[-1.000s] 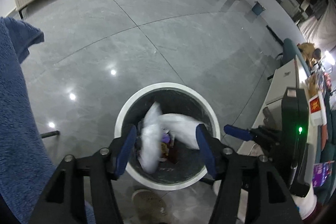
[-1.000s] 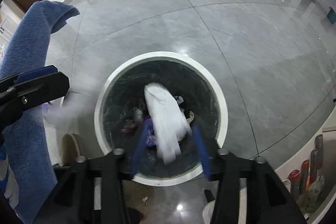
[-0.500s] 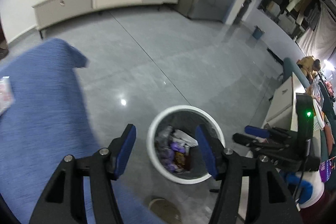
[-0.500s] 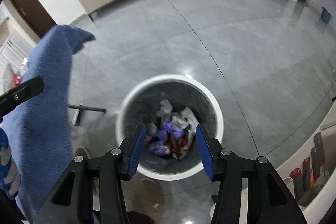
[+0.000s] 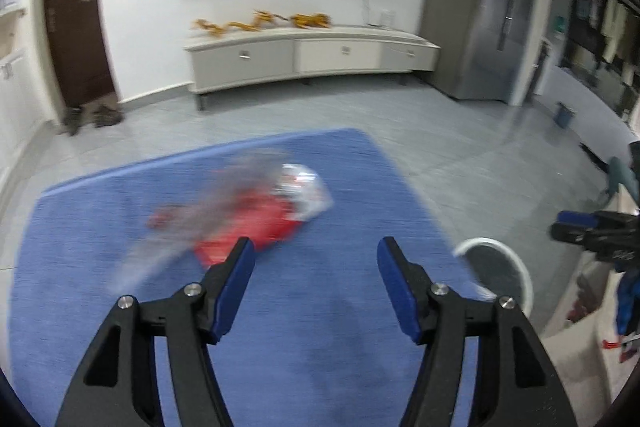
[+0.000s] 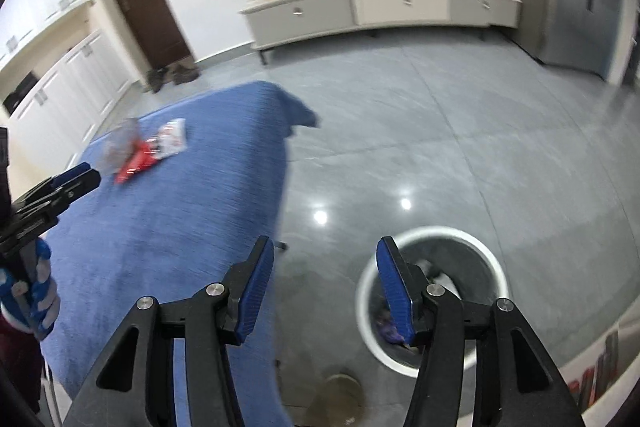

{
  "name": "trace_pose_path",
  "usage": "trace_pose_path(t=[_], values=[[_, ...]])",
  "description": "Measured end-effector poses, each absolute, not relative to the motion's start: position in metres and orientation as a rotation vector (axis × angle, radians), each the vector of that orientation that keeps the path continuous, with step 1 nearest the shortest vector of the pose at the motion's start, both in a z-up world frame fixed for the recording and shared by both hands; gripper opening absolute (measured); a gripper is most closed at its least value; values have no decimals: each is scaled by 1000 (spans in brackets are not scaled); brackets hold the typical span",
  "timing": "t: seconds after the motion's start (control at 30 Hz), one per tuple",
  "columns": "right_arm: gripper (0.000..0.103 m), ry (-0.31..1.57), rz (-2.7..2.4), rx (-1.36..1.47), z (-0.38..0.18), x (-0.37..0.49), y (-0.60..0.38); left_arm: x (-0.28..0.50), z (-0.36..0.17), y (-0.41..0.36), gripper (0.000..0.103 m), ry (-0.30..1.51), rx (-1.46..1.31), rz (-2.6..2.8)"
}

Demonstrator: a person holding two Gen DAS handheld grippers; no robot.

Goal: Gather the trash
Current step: 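Move both open grippers back to the red bags on the rug, then grasp the red sausage wrapper with the left gripper while the right gripper grasps the red-white snack bag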

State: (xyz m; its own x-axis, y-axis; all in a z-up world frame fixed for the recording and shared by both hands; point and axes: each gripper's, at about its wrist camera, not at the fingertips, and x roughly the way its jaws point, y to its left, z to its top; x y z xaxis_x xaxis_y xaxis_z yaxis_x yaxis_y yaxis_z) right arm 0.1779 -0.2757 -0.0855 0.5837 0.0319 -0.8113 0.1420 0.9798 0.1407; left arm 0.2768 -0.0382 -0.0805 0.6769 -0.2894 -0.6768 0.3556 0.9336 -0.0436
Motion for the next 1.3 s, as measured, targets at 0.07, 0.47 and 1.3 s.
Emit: trace_pose_path(t=[0.07, 0.47, 1.3], values=[[56, 948, -23, 178, -81, 194, -254, 288, -83, -14, 68, 727, 122, -308], [68, 965, 294, 167, -101, 325, -149, 356, -136, 27, 69, 759, 263, -272], [37, 1031, 673, 346, -190, 434, -121, 386, -167, 65, 13, 878, 41, -296]])
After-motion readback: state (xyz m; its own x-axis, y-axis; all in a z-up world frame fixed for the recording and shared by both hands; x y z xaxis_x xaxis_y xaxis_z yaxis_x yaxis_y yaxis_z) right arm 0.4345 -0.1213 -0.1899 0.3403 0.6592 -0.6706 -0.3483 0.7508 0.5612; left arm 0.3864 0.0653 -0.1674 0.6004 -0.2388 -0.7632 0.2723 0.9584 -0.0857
